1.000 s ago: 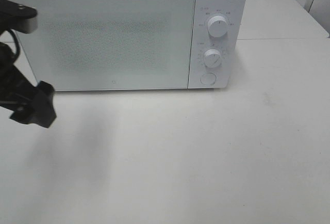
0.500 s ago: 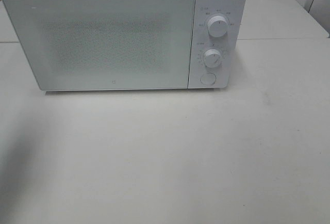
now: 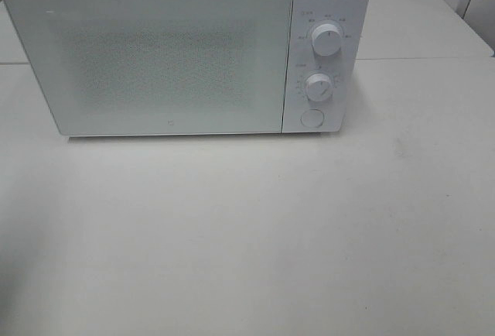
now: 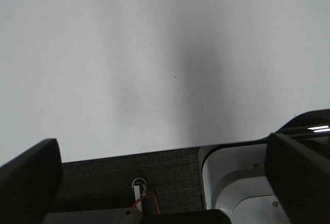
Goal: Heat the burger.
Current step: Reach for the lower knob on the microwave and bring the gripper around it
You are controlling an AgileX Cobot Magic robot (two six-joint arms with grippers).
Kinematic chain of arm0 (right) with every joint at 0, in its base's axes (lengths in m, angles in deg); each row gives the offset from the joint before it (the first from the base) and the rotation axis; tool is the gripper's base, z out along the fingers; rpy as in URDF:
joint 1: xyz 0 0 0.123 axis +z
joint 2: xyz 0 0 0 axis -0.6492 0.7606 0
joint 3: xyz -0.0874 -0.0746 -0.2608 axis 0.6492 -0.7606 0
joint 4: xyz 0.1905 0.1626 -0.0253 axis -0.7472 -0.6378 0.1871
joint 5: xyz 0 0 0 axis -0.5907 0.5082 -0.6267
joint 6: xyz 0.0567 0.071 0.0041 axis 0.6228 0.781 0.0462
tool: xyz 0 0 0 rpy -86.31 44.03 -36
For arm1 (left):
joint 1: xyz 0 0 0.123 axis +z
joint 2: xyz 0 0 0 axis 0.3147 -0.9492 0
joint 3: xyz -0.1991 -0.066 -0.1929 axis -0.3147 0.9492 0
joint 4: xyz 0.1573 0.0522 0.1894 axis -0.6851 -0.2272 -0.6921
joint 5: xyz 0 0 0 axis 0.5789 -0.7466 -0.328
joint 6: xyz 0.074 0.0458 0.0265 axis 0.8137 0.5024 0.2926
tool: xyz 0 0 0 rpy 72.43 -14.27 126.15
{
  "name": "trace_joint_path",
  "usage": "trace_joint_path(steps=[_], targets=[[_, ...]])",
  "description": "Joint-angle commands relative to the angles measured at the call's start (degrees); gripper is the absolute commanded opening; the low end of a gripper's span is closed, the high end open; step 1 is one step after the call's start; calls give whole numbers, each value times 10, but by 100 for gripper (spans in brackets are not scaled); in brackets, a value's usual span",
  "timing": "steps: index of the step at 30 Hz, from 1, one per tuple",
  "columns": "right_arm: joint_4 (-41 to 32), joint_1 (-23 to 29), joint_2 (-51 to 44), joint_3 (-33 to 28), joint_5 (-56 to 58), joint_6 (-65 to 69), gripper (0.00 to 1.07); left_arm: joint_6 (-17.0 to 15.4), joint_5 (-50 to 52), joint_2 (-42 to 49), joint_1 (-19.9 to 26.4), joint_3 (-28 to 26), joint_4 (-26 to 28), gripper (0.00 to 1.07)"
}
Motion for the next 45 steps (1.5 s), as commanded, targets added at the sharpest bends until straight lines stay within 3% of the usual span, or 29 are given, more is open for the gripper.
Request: trace_joint_path(steps=[1,17,25,33,45], targets=[[-2,-4,-14,-3,-1,-5,73,19,15,63,1,36,0,100],[-2,-4,-14,-3,-1,-5,73,15,7,297,1,44,7,100],[-2,-4,-14,-3,-1,-5,73,13,13,418,1,44,78,100],[-2,-4,-14,-3,-1,-5,73,13,14,514,2,44,82,100],[-2,-4,-14,-3,-1,-5,73,13,14,516,46,45,82,100]])
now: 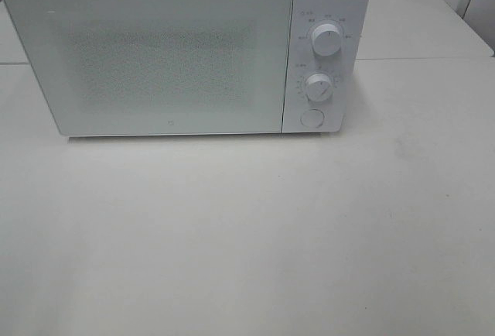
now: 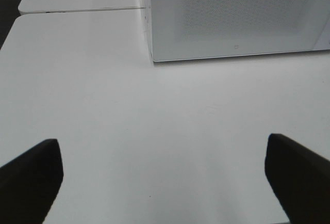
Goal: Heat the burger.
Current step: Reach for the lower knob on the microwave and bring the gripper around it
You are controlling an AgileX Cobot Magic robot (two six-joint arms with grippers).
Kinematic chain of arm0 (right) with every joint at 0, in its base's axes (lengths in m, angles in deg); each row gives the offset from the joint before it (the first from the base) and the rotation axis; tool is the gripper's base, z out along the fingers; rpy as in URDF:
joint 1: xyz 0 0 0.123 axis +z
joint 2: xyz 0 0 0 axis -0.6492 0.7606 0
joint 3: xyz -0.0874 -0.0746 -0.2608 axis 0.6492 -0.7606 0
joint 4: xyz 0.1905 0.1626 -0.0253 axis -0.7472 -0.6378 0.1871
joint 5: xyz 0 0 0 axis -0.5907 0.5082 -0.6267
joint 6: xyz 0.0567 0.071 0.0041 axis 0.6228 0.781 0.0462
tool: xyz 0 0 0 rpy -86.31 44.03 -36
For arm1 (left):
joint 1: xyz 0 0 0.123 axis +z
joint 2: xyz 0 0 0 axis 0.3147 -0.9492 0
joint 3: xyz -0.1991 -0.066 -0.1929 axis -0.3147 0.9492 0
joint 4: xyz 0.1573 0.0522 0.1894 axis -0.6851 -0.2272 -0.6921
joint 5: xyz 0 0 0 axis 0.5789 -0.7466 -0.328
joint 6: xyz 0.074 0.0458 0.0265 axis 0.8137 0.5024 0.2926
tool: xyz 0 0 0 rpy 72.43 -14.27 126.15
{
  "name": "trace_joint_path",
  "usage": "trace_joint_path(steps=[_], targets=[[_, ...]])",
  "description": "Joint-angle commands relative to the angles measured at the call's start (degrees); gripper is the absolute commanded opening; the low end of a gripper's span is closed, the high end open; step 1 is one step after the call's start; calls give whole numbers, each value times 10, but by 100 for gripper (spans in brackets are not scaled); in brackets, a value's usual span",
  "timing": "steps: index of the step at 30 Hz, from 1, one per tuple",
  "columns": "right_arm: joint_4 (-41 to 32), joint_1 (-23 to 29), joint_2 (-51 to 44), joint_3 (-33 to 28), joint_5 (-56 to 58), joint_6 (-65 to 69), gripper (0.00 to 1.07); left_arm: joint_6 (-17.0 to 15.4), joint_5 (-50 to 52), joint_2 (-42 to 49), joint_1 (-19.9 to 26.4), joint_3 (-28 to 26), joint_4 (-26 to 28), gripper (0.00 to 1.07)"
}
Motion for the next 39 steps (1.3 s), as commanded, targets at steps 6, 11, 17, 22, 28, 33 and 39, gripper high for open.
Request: trace_joint_path(steps=[6,11,17,22,28,33,39], targets=[[-2,-4,-14,-3,-1,-6,73,-3,6,14,11,2,5,100],[-2,-4,-14,-3,-1,-6,73,-3,6,14,11,2,5,100],[-2,-4,-14,-3,-1,-6,73,-3,6,14,11,2,5,100],[-2,-4,-14,-3,-1,-5,73,-3,6,14,11,2,5,100],[7,-2,1,-3,-2,-3,74,-3,6,13,11,2,5,100],[18,-2,29,17,-53,-7,78,-3,6,12,11,2,4,100],[18,-2,73,17,-136,-5,78,-3,6,12,11,2,4,100]])
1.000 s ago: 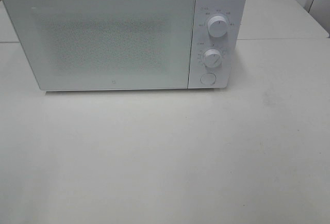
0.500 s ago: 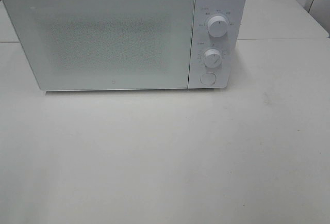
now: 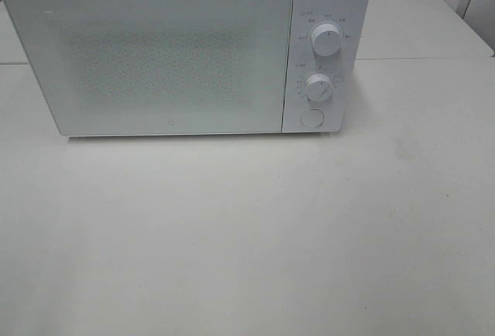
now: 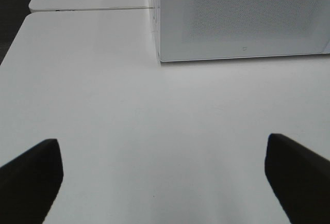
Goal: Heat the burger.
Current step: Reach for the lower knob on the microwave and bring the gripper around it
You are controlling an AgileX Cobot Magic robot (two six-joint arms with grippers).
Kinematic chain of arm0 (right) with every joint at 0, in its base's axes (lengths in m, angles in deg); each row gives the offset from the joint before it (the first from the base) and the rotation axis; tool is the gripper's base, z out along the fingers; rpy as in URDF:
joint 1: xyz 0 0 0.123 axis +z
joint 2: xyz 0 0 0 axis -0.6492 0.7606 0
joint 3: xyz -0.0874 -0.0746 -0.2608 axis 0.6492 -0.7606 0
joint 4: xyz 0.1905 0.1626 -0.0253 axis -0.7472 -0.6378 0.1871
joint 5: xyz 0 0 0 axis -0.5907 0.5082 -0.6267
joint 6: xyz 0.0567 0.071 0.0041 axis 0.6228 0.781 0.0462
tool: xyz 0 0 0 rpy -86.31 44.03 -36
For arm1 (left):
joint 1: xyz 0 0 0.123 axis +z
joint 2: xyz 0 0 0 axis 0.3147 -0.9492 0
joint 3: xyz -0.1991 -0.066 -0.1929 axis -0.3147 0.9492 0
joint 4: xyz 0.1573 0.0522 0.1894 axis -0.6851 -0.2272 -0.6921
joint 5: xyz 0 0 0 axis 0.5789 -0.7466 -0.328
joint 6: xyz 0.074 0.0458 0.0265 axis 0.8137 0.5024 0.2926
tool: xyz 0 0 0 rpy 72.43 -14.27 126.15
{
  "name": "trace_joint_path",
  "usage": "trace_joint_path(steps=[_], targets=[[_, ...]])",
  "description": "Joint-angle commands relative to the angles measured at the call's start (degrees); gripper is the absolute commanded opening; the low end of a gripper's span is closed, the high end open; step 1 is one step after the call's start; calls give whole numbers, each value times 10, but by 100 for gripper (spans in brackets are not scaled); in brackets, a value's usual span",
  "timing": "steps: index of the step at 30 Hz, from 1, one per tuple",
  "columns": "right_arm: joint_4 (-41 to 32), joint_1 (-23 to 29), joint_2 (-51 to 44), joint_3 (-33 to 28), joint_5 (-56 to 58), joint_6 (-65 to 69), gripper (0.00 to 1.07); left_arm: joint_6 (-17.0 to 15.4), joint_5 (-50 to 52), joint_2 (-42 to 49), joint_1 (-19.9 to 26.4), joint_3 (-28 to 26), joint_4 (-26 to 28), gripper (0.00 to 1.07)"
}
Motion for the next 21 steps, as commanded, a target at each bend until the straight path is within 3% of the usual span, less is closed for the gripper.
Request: trace_joint_path(steps=[1,21], targets=[[6,-2,32,3,-68,-5,78,-3,6,12,2,2,4,100],[-2,-2,304,-33,-395,1,76,-3,6,12,2,2,4,100]])
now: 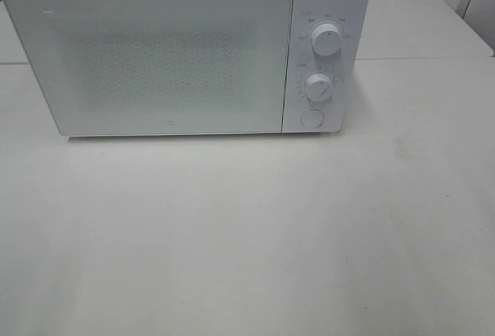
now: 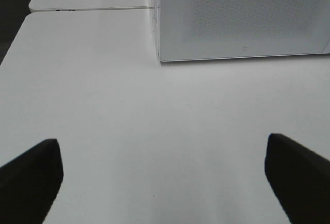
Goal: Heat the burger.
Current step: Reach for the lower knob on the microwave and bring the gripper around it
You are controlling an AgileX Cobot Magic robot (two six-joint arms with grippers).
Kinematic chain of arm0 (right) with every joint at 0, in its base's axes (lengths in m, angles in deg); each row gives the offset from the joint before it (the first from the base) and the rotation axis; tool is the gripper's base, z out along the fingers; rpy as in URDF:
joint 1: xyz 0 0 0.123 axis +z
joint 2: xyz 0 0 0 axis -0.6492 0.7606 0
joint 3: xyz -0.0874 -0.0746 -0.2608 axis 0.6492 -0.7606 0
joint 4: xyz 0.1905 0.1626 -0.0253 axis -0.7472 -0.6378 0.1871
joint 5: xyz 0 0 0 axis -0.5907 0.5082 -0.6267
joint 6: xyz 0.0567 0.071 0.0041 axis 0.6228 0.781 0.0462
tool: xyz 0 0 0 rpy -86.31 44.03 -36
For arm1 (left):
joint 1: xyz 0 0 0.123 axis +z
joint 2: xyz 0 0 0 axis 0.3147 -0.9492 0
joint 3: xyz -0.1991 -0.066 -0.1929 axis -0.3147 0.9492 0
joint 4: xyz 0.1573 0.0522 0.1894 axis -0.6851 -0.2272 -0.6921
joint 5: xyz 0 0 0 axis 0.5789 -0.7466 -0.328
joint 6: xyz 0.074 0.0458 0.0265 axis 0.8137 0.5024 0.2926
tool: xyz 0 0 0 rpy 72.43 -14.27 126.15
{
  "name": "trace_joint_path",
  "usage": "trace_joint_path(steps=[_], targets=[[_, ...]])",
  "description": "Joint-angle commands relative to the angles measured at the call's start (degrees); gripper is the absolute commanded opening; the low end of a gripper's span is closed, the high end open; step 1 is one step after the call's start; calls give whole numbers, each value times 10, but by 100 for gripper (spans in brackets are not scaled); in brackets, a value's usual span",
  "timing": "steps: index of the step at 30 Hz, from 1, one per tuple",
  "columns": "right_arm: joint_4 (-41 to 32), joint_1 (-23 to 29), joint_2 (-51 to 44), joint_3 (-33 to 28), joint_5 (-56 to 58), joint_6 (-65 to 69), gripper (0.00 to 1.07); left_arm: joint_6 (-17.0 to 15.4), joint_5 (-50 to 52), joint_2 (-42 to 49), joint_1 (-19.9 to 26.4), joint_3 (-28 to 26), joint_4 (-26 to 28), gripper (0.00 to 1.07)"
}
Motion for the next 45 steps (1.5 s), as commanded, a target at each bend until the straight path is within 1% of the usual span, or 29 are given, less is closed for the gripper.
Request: trace_joint_path(steps=[1,9,10,12,13,15,16,17,18,20,21,22,23,24,25,26,27,29,30,32,35,37,38,40,41,42,43,44,45], targets=[[1,-2,29,0,-46,1,76,-3,6,12,2,2,4,100],[1,-2,153,0,-191,44,76,-3,6,12,2,2,4,100],[1,-2,153,0,-191,44,76,-3,6,12,2,2,4,100],[3,-2,197,0,-230,43,76,-3,6,12,2,2,4,100],[3,-2,197,0,-230,43,76,-3,6,12,2,2,4,100],[3,-2,239,0,-267,42,76,-3,6,12,2,2,4,100],[3,-2,239,0,-267,42,76,-3,6,12,2,2,4,100],[3,-2,269,0,-298,40,76,-3,6,12,2,2,4,100],[3,-2,269,0,-298,40,76,-3,6,12,2,2,4,100],[3,-2,307,-7,-363,40,75,-3,6,12,2,2,4,100],[3,-2,307,-7,-363,40,75,-3,6,12,2,2,4,100],[3,-2,331,-21,-428,40,75,-3,6,12,2,2,4,100],[1,-2,343,-30,-466,38,75,-3,6,12,2,2,4,100],[1,-2,343,-30,-466,38,75,-3,6,12,2,2,4,100],[-11,-2,366,-46,-530,23,75,-3,6,12,2,2,4,100],[-19,-2,378,-53,-559,14,75,-3,6,12,2,2,4,100],[-19,-2,378,-53,-559,14,75,-3,6,12,2,2,4,100],[-69,-2,425,-83,-637,-19,75,-3,6,12,2,2,4,100],[-69,-2,425,-83,-637,-19,75,-3,6,12,2,2,4,100],[-115,-2,461,-95,-662,-57,75,-3,6,12,2,2,4,100],[-124,-2,474,-99,-676,-67,75,-3,6,12,2,2,4,100],[-172,31,511,-116,-736,-94,75,-3,6,12,2,2,4,100],[-172,31,511,-116,-736,-94,75,-3,6,12,2,2,4,100],[-249,108,563,-133,-824,-121,75,-3,6,12,2,2,4,100],[-249,108,563,-133,-824,-121,75,-3,6,12,2,2,4,100],[-265,124,576,-133,-839,-125,75,-3,6,12,2,2,4,100],[-299,165,597,-133,-860,-130,75,-3,6,12,2,2,4,100],[-299,165,597,-133,-860,-130,75,-3,6,12,2,2,4,100],[-316,185,608,-132,-872,-130,75,-3,6,12,2,2,4,100]])
